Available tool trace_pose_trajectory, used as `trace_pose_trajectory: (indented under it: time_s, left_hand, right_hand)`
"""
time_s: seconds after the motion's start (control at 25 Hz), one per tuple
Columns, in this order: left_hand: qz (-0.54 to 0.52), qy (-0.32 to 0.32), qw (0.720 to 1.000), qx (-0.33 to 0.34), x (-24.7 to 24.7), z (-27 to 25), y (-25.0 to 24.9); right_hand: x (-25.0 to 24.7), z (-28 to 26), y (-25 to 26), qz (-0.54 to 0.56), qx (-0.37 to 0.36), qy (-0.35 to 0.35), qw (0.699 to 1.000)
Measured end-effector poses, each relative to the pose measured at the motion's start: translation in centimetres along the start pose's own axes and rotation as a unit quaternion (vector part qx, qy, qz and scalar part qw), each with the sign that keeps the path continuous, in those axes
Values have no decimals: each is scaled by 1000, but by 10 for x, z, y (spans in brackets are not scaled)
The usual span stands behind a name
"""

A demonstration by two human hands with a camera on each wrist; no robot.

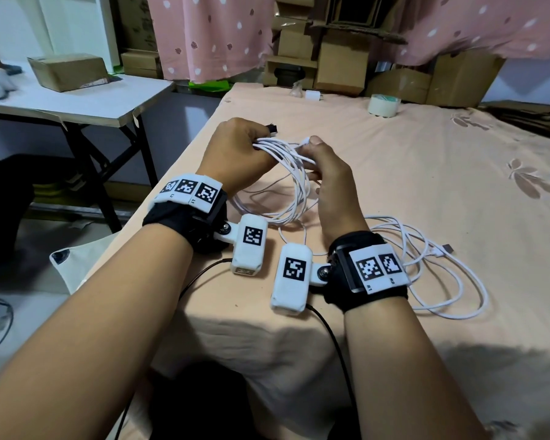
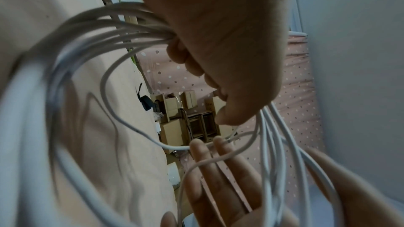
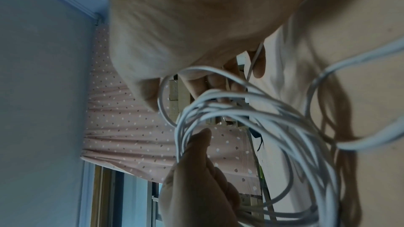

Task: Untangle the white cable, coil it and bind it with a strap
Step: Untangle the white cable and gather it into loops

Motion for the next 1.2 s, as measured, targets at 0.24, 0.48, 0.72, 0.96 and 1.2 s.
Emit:
trace_pose_trajectory:
  time_s: [0.24, 0.48, 0.72, 0.96, 1.2]
  left_hand:
    - [6, 36, 999, 7, 6, 0, -3]
    - [17, 90, 996, 13, 14, -2, -8]
    - [20, 91, 996, 15, 15, -3, -5]
    - [11, 83, 996, 27, 14, -1, -6]
    - [-19, 37, 997, 67, 7, -1, -13]
  right_hand:
    - [6, -3, 5, -28, -40, 20, 999]
    - [-8, -5, 15, -20, -100, -48, 994]
    - [-2, -1, 11, -28, -91, -20, 995]
    - [4, -1, 9, -30, -77, 11, 996]
    - [11, 3, -1, -34, -28, 45, 998]
Point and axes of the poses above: each hand's wrist, its own z-axis towards the middle knuckle, its own x-axis out of the palm, y = z × x, the point moved 9 cm from there along z, towards the middle knuckle, and after that the axes turned 11 degrees about x, right-handed, at the moved point
